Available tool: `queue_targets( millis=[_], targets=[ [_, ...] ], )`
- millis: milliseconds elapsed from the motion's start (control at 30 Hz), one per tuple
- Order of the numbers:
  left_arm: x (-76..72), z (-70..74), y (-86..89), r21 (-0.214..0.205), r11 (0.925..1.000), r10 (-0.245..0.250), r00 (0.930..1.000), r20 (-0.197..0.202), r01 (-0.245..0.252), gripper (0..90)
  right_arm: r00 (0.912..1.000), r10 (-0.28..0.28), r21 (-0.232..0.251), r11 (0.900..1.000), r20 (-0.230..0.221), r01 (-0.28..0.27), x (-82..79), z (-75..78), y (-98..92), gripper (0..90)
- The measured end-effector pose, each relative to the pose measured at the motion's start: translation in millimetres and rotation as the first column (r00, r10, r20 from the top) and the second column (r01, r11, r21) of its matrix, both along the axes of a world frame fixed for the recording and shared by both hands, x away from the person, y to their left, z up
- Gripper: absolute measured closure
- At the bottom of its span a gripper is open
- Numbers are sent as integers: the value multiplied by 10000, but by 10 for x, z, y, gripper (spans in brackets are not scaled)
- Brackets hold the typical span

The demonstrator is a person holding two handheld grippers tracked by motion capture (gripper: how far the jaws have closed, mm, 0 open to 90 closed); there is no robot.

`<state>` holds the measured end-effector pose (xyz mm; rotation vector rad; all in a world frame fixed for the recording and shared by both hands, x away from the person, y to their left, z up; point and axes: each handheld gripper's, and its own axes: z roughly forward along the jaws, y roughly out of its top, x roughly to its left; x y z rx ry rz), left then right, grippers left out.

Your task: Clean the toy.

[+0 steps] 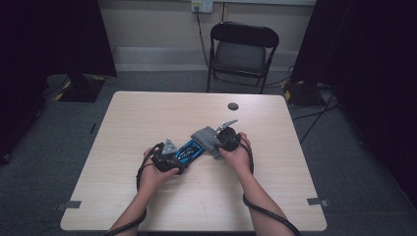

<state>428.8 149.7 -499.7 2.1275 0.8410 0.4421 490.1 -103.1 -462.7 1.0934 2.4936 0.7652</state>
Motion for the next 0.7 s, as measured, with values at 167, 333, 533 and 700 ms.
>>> queue_targets(
  millis=[167, 333, 533, 700],
  targets=[
    [1, 0, 1, -12, 10000, -3, 10000, -12, 3, 244, 9999, -105, -3, 9999, 21, 105, 20, -5, -30, 725],
    [3, 1, 3, -5, 10000, -23, 10000, -16, 23, 244, 9999, -118, -26, 9999, 58, 118, 13, -16, -55, 725],
    [4, 1, 3, -1, 10000, -25, 10000, -18, 25, 244, 9999, -154, -109, 9998, 79, 155, 6, -18, -95, 725],
    [5, 3, 7, 54, 10000, -38, 10000, 17, 38, 244, 9996, -268, -165, 9995, 96, 270, -1, -12, -160, 725]
  ],
)
